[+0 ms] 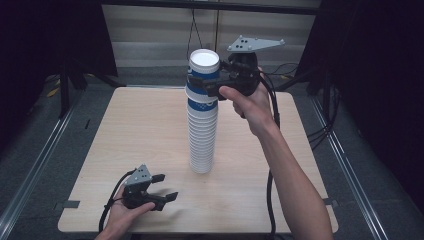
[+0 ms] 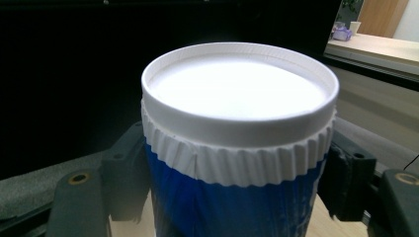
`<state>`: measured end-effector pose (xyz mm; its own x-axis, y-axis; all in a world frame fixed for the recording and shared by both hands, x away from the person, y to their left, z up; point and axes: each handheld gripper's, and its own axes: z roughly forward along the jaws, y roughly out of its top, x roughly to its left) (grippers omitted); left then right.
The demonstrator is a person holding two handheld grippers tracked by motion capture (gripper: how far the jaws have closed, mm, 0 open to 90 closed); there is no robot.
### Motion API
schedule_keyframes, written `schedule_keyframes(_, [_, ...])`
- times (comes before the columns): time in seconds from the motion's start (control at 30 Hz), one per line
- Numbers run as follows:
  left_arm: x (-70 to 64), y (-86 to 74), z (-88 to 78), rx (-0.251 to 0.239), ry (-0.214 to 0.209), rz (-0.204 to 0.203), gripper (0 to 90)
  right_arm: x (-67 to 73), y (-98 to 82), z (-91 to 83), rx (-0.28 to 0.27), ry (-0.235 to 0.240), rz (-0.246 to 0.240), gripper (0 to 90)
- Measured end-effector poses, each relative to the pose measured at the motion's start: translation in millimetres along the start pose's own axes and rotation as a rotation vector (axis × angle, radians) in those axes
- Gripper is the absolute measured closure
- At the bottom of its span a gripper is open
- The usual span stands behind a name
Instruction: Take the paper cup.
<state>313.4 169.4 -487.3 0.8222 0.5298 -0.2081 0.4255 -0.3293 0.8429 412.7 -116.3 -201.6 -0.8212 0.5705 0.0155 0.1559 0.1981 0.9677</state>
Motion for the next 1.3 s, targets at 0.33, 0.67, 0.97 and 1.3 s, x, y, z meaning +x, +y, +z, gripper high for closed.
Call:
schedule_keyframes(0.33, [-1.0,0.4,-1.2,-0.007,0.004,-0.001,19.1,1.6,7.8,-5.9,-0.062,-0.017,0.008,26.9])
schedule_keyframes(0.67, [-2.2,1.0,-1.8,-0.016,-0.001,0.009,21.1,3.6,15.5,-11.8,-0.110,-0.039,0.016,26.9])
schedule_keyframes(0.97, [-2.8,0.8,-0.2,-0.008,-0.017,0.000,21.0,0.6,18.8,-21.1,-0.144,-0.040,0.033,26.9])
schedule_keyframes(1.3, [-3.6,1.8,-3.1,-0.030,0.009,0.005,19.6,-0.4,18.4,-44.2,-0.156,-0.065,0.019,27.1])
